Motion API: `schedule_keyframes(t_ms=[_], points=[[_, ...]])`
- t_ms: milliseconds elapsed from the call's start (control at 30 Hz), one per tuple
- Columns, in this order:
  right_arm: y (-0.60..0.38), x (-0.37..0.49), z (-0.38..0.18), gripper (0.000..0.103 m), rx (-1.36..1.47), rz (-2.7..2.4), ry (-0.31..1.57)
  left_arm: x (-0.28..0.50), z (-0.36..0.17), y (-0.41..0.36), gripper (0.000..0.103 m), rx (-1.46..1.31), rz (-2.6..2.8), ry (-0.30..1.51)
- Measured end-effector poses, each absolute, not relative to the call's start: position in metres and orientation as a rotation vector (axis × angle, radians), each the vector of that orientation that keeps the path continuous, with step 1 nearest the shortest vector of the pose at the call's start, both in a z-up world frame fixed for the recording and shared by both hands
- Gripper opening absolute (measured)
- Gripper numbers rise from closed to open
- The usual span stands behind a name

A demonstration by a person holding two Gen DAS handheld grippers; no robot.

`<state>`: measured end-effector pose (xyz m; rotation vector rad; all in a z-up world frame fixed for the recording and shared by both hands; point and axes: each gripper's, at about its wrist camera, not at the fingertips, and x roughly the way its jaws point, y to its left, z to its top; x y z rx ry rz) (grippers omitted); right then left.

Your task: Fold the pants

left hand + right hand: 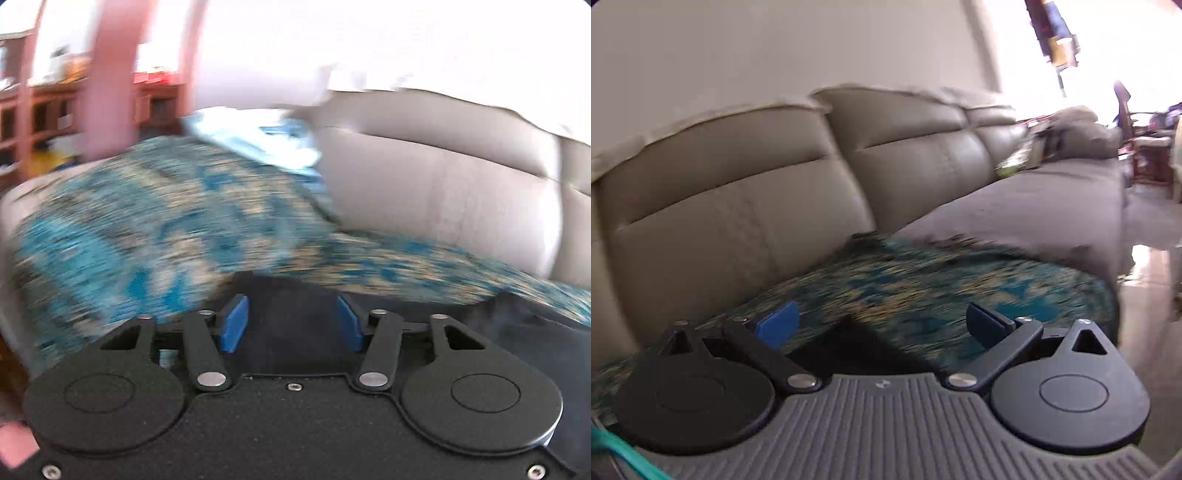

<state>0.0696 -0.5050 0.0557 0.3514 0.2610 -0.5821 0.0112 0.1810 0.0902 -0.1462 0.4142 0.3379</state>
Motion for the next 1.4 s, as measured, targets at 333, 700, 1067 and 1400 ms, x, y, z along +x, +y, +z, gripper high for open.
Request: schedule_keyframes(t_ms=[333, 700, 1067, 1400], points=[[-0.419, 0.141, 0.047, 0.071, 0.204, -0.191, 0.485, 0.132, 0.056, 0.044, 0.014, 0.026, -0.110, 0.545], [-0.438, 0.155, 0.029, 0.047, 0.223, -0.253, 0.642, 0.240, 0.012, 0.014, 0.017, 0.017, 0.012, 0.616], [-0.437, 0.146, 0.026, 0.047, 0.206, -0.131, 0.644, 0.240, 0.008, 0.015, 0.023, 0.002, 0.036, 0.586], [-0.482, 0.176, 0.008, 0.062, 0.100, -0.256, 0.607, 0.238, 0.007, 0.007, 0.035, 0.056, 0.086, 0.571]])
